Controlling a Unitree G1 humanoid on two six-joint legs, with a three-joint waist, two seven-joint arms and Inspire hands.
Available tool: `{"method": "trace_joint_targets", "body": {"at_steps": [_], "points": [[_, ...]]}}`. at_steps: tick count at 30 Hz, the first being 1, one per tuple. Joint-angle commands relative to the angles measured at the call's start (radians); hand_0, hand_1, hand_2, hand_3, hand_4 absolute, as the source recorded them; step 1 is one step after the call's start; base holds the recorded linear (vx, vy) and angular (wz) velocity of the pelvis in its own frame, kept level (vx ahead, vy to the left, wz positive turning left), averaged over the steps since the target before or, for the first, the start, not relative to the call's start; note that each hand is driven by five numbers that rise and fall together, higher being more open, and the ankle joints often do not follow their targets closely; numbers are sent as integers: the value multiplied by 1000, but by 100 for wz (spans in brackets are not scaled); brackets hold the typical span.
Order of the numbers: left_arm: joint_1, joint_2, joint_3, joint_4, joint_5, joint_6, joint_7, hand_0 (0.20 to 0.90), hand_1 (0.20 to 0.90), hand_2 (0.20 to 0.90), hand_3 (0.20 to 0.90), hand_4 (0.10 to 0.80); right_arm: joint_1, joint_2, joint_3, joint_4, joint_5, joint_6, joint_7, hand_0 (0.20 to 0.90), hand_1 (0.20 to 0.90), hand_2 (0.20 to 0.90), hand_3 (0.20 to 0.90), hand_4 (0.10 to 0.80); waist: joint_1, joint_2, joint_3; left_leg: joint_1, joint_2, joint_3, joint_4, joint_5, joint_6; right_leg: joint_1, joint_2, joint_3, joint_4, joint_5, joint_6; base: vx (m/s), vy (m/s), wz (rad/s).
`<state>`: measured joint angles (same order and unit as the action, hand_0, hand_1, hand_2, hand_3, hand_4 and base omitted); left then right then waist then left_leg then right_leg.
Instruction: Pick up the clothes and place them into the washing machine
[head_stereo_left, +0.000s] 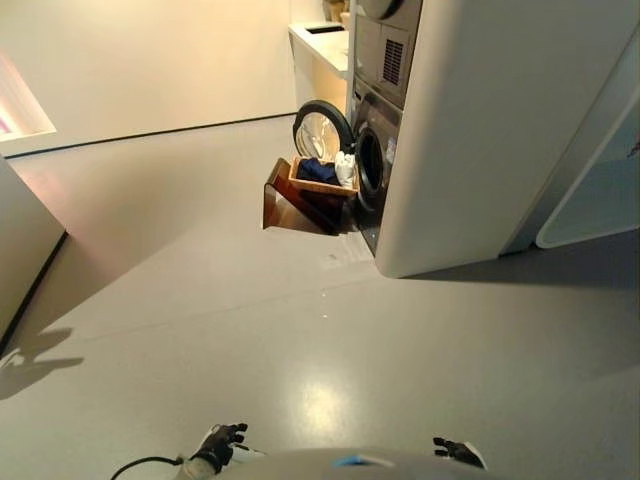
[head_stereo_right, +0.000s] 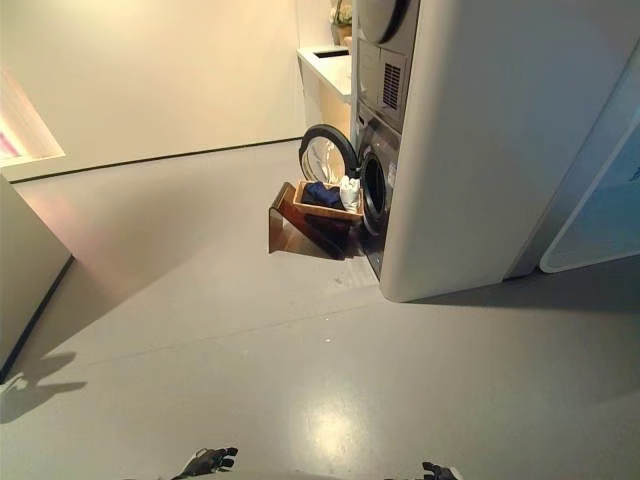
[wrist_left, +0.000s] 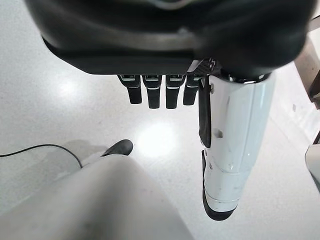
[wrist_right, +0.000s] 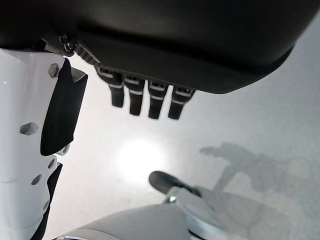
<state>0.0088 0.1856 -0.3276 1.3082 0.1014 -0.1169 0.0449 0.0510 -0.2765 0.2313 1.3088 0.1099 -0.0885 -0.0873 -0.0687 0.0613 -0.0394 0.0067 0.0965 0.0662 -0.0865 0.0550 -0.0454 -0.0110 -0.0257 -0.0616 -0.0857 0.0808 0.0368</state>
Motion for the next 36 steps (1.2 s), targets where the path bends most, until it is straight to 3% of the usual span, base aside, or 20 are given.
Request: {"method": "trace_joint_targets", "body": {"at_steps": [1, 5, 9, 12, 13, 16, 18, 19, 20, 22, 23, 24, 26, 27, 28, 30, 31, 33, 34, 36], "points": [[-82, 18, 27, 35, -9, -29, 16, 900, 900, 900, 900, 800, -85, 23, 12, 21, -1, -18, -15, 900, 900, 900, 900, 800, -4, -84, 37, -2, -118, 41, 29, -109, 46, -51, -79, 40, 37, -22, 91, 40, 79, -4], [-93, 25, 24, 21, -16, -33, 21, 900, 900, 900, 900, 800, -101, 26, 18, 18, -5, -15, -13, 900, 900, 900, 900, 800, 3, -88, 54, -22, -133, 39, 78, -142, 70, -89, -92, 48, 131, -49, 99, 61, 118, -12], [-98, 43, 31, 13, -20, -28, 18, 900, 900, 900, 900, 800, -106, 18, -3, 15, 11, -18, -14, 900, 900, 900, 900, 800, 2, -75, 81, -1, -140, 22, 105, -176, 102, -172, -102, 36, 392, -44, 103, 107, 141, -6], [-111, 60, 24, 5, -19, -25, 20, 900, 900, 900, 900, 800, -105, 14, -14, 14, 40, -21, -10, 900, 900, 900, 900, 800, -26, -56, 122, 33, -132, -11, 113, -187, 113, -269, -60, 62, 580, -28, 86, 184, 133, 1], [-118, 68, 26, 16, -18, -24, 22, 900, 900, 900, 900, 800, -99, 13, -27, 29, 55, -20, -13, 900, 900, 900, 900, 800, -38, -47, 124, 69, -131, -28, 108, -205, 107, -318, -56, 54, 564, -49, 71, 255, 67, 18], [-133, 65, 20, 15, -20, -27, 24, 900, 900, 900, 900, 800, -99, 3, -40, 38, 62, -18, -20, 900, 900, 900, 900, 800, -62, -37, 127, 130, -138, -60, 100, -236, 89, -353, -72, 33, 445, -50, 73, 410, -10, 50], [-149, 60, 13, 13, -20, -35, 24, 900, 900, 900, 900, 800, -95, -7, -54, 50, 56, -15, -28, 900, 900, 900, 900, 800, -107, -45, 120, 233, -146, -105, 71, -288, 59, -394, -108, 32, 154, 54, 122, 601, -89, 96], [-149, 59, 13, 13, -20, -35, 24, 900, 900, 900, 900, 800, -95, -8, -54, 50, 56, -15, -28, 900, 900, 900, 900, 800, -107, -36, 124, 240, -137, -105, 70, -292, 59, -382, -101, 26, 143, 58, 122, 518, -76, 89], [-158, 52, 10, 8, -20, -37, 26, 900, 900, 900, 900, 800, -93, -9, -62, 56, 52, -10, -33, 900, 900, 900, 900, 800, -133, -28, 118, 300, -127, -130, 45, -307, 42, -418, -95, 32, 37, 106, 144, 348, -51, 19], [-157, 47, 9, 3, -22, -37, 25, 900, 900, 900, 900, 800, -87, -13, -66, 57, 49, -9, -33, 900, 900, 900, 900, 800, -143, -17, 114, 330, -113, -138, 34, -315, 34, -421, -82, 42, 29, 117, 146, 418, -103, -9], [-156, 42, 5, -5, -24, -38, 26, 900, 900, 900, 900, 800, -76, -14, -67, 58, 46, -11, -34, 900, 900, 900, 900, 800, -154, -13, 102, 355, -102, -153, 37, -311, 26, -418, -68, 65, 49, 127, 141, 671, -288, 37], [-149, 34, -2, -9, -27, -40, 26, 900, 900, 900, 900, 800, -60, -19, -73, 59, 51, -16, -33, 900, 900, 900, 900, 800, -177, -3, 86, 383, -63, -178, 74, -283, 6, -417, -43, 109, 70, 145, 132, 527, -249, 63], [-143, 25, -6, -10, -31, -40, 26, 900, 900, 900, 900, 800, -54, -23, -74, 63, 53, -17, -31, 900, 900, 900, 900, 800, -178, 5, 78, 376, -45, -187, 107, -248, -5, -408, -28, 121, 80, 151, 123, 444, -269, 84], [-130, 5, -10, -18, -48, -36, 19, 900, 900, 900, 900, 800, -51, -30, -72, 63, 51, -20, -31, 900, 900, 900, 900, 800, -171, 23, 68, 307, -17, -194, 298, -85, -43, -356, 9, 128, 83, 146, 94, 420, -286, 84], [-129, 6, -10, -19, -48, -36, 19, 900, 900, 900, 900, 800, -51, -30, -72, 63, 51, -20, -31, 900, 900, 900, 900, 800, -174, 19, 66, 304, -21, -197, 296, -81, -43, -359, 4, 128, 83, 147, 95, 419, -313, 66], [-131, 1, -18, -27, -55, -32, 17, 900, 900, 900, 900, 800, -55, -35, -67, 54, 62, -25, -34, 900, 900, 900, 900, 800, -160, 3, 69, 168, -23, -178, 568, 57, -56, -266, 16, 121, 59, 109, 45, 322, -300, 36], [-135, 0, -20, -30, -56, -29, 22, 900, 900, 900, 900, 800, -65, -40, -62, 44, 69, -28, -36, 900, 900, 900, 900, 800, -151, -9, 81, 105, -26, -163, 686, 91, -45, -216, 22, 126, 50, 84, 18, 382, -355, -2], [-140, -1, -23, -36, -64, -28, 31, 900, 900, 900, 900, 800, -95, -48, -49, 30, 78, -27, -41, 900, 900, 900, 900, 800, -118, -34, 110, -10, -73, -151, 865, 51, -17, -148, 21, 150, 48, 49, -6, 425, -288, -10], [-131, 1, -18, -31, -70, -28, 40, 900, 900, 900, 900, 800, -125, -52, -30, 13, 83, -30, -43, 900, 900, 900, 900, 800, -88, -49, 122, -90, -62, -92, 891, 13, 6, -102, 29, 167, 58, 18, -20, 368, -191, -15], [-126, 2, -16, -25, -70, -28, 44, 900, 900, 900, 900, 800, -134, -51, -23, 8, 85, -33, -47, 900, 900, 900, 900, 800, -68, -60, 127, -163, -75, -67, 855, -13, 16, -86, 28, 179, 68, 3, -22, 349, -103, -2]]}}
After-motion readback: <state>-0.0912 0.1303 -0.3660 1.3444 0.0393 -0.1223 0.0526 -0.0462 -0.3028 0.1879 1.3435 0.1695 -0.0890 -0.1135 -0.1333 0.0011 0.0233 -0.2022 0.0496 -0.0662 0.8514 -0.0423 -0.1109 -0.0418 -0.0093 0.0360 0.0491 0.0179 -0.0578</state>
